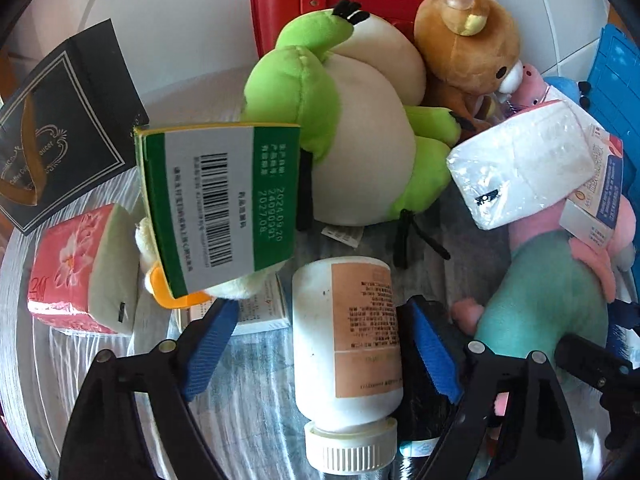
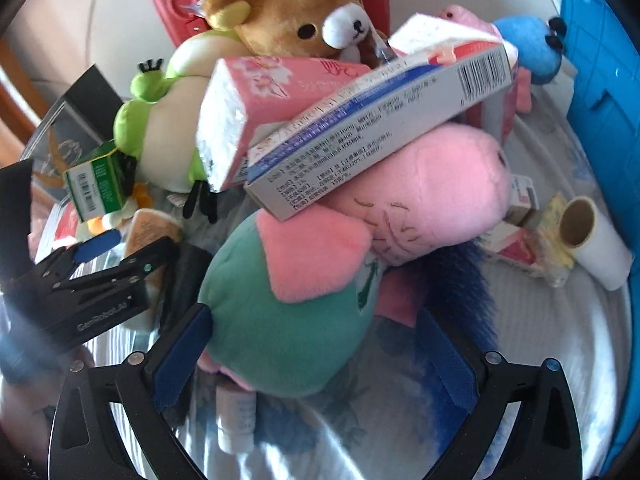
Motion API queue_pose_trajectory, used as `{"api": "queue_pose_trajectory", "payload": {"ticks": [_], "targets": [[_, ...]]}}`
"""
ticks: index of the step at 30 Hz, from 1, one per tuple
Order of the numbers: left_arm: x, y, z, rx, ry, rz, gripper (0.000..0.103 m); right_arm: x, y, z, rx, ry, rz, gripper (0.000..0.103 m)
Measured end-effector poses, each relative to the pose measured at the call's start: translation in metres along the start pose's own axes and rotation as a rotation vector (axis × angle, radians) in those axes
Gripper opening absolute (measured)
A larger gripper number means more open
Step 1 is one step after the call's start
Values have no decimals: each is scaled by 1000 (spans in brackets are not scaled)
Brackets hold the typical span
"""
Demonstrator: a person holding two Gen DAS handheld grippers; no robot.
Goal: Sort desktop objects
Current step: 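Grasp the white-lidded jar with the left tool while the right tool grasps the pink-and-teal plush pig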
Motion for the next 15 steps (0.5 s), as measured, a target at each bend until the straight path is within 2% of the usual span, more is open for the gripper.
{"api": "queue_pose_trajectory", "payload": {"ticks": [6,8,9,10,11,12,15], "targets": [[7,3,-8,-1,125,58,86,-11,18,6,-24,60,3,103],[8,1,-10,13,129,66,85,-16,30,5,-55,60,-2,103],[8,0,-10,21,126,62,82,-16,34,5,-66,76,8,103],[10,-3,-10,34,128,52,71,-15,36,6,-66,90,10,103],[14,-7,-10,42,143,42,52,-15,35,7,-59,92,3,102],[17,-8,-11,36,161,48,52,-17,33,7,-56,78,-4,97],[19,-13,-18,23,155,18,52,-20,23,6,-44,45,-12,89]]}}
Point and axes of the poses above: each gripper's, at about its wrist camera, not at the fingertips, and y roughly the way its jaws point, x to its right, z to its top, the point moved 8 cm from there along y, roughly the way its jaws point, and after that the axes turned 6 degrees about -z, right-handed, at the moved point
